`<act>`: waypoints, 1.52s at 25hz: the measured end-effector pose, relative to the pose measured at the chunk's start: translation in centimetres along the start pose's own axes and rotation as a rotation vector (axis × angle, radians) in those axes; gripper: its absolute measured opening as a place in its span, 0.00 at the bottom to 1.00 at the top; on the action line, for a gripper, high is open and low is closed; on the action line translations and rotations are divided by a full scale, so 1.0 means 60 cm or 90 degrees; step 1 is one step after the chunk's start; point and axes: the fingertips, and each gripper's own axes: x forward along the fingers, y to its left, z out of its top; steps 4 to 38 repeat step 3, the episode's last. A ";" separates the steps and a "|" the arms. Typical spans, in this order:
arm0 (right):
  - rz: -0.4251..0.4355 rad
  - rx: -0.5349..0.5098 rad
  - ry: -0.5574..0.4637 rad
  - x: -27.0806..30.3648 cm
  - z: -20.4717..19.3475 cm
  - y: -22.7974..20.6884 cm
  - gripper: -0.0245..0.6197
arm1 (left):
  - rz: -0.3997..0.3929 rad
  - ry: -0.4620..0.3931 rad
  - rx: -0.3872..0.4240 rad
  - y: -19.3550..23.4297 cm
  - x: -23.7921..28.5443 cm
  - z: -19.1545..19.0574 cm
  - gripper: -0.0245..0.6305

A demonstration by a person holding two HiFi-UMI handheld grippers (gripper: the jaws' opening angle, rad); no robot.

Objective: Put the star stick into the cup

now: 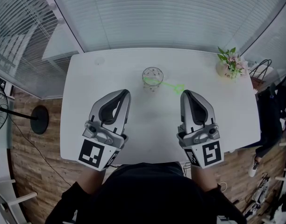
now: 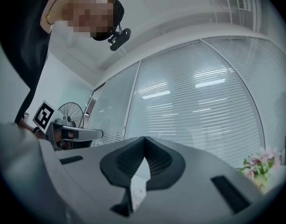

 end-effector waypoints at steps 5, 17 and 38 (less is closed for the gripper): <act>0.001 0.001 -0.002 0.000 0.002 0.000 0.05 | -0.001 -0.004 0.000 -0.002 0.002 0.003 0.06; 0.001 0.001 -0.002 0.000 0.002 0.000 0.05 | -0.001 -0.004 0.000 -0.002 0.002 0.003 0.06; 0.001 0.001 -0.002 0.000 0.002 0.000 0.05 | -0.001 -0.004 0.000 -0.002 0.002 0.003 0.06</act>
